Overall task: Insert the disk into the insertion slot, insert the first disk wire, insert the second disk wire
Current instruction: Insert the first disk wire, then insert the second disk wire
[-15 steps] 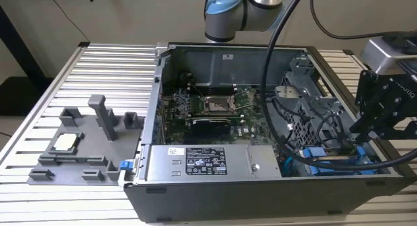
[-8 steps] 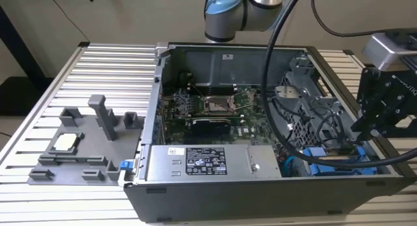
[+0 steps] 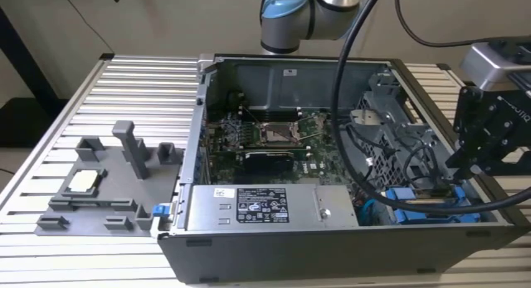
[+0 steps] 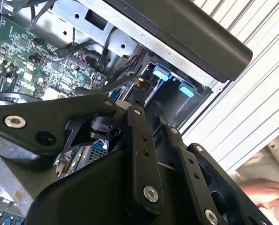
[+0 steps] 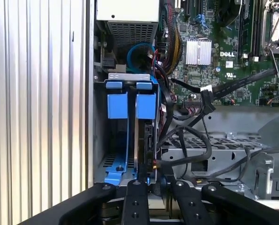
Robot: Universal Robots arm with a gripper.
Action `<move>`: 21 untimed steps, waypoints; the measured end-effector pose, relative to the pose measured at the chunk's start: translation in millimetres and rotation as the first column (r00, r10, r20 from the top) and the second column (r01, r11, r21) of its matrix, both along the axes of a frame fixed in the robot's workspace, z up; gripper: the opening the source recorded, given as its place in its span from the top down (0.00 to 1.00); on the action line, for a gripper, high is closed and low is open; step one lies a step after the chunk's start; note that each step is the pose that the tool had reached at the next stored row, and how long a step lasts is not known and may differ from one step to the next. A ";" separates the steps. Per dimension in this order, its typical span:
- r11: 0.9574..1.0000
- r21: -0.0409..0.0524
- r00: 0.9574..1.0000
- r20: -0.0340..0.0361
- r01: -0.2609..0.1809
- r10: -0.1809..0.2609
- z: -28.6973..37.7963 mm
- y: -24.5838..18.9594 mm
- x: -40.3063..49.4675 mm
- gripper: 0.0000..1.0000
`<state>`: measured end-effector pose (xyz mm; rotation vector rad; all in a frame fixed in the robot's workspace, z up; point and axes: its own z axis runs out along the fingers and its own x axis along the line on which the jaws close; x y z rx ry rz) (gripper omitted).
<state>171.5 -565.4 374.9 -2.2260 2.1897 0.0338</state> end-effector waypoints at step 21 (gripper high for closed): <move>0.999 0.033 1.000 0.009 0.000 0.000 6.8 0.8 -20.8 0.73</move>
